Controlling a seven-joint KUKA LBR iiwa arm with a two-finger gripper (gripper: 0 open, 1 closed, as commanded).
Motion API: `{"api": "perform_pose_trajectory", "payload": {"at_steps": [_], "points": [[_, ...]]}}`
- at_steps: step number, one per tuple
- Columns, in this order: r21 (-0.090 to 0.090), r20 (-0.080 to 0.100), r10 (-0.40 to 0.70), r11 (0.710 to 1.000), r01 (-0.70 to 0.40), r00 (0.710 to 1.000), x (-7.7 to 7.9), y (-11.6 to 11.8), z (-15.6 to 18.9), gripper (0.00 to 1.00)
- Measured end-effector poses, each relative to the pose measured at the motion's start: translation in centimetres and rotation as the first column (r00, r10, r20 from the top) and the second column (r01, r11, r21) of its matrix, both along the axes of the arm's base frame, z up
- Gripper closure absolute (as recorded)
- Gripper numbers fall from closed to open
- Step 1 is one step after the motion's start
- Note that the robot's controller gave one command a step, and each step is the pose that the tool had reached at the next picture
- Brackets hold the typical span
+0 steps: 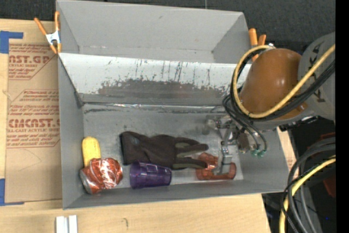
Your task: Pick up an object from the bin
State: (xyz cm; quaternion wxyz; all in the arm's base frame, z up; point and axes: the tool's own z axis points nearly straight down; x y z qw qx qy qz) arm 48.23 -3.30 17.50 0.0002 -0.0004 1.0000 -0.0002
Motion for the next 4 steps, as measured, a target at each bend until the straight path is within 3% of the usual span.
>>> {"api": "perform_pose_trajectory", "payload": {"at_steps": [1, 2, 3, 4], "points": [[0.000, 0.000, 0.000, 1.000, 0.000, 1.000, 0.0, 0.0, 0.0, 0.00], [0.000, 0.005, 0.068, 0.998, -0.068, 0.998, 0.9, 0.4, -6.0, 0.00], [0.002, 0.005, -0.054, 0.999, 0.054, 0.999, 2.1, 4.8, -10.4, 1.00], [0.002, 0.005, -0.054, 0.999, 0.054, 0.999, 2.1, 4.8, -10.4, 1.00]]}}
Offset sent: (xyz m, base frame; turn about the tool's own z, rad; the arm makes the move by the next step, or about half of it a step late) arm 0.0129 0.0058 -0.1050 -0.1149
